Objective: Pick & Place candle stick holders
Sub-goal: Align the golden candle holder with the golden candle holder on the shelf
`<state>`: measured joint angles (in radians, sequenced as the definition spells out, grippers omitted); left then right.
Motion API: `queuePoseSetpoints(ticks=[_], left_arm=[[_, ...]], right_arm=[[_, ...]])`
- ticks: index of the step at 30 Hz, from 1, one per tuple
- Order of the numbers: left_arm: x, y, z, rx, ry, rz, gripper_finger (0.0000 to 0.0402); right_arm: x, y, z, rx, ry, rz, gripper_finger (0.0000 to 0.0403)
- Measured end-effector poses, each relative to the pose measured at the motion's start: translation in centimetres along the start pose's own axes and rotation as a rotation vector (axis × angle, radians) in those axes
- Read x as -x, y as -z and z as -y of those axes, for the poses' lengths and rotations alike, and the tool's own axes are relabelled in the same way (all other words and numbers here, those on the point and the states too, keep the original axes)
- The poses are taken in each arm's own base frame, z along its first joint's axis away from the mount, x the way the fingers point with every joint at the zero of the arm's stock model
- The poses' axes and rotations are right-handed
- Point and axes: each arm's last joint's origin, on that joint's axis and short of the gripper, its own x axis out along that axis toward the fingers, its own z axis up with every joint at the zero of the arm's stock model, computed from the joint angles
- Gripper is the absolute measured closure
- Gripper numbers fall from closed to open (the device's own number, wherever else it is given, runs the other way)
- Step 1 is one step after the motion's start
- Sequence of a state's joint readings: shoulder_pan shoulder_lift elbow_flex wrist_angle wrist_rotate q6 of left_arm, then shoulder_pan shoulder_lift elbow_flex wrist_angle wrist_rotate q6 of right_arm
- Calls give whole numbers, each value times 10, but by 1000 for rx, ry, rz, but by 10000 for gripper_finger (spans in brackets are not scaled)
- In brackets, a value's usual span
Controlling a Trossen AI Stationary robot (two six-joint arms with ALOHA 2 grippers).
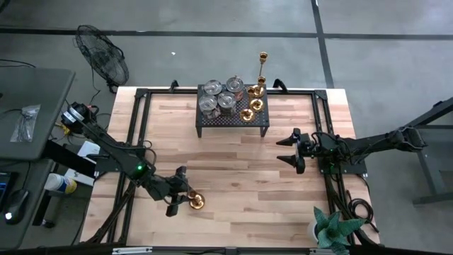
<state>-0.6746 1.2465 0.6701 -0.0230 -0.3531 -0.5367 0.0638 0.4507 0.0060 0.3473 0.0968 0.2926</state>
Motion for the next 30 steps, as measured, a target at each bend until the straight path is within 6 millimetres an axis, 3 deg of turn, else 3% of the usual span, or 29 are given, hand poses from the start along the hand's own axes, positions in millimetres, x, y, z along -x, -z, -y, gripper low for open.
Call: queuePoseSetpoints(ticks=[6, 14, 25, 30], left_arm=[[1, -8, 3, -31, -2, 67, 299], [5, -30, 8, -102, -65, 159, 300], [6, -74, -12, -97, -141, 249, 300], [9, -95, -21, -98, -163, 293, 300]], right_arm=[[0, 0, -2, -3, -64, -19, 87], [2, -5, -10, 7, -304, -10, 87], [2, -13, -11, -127, -294, 60, 87], [2, -13, -11, -301, -303, 39, 87]])
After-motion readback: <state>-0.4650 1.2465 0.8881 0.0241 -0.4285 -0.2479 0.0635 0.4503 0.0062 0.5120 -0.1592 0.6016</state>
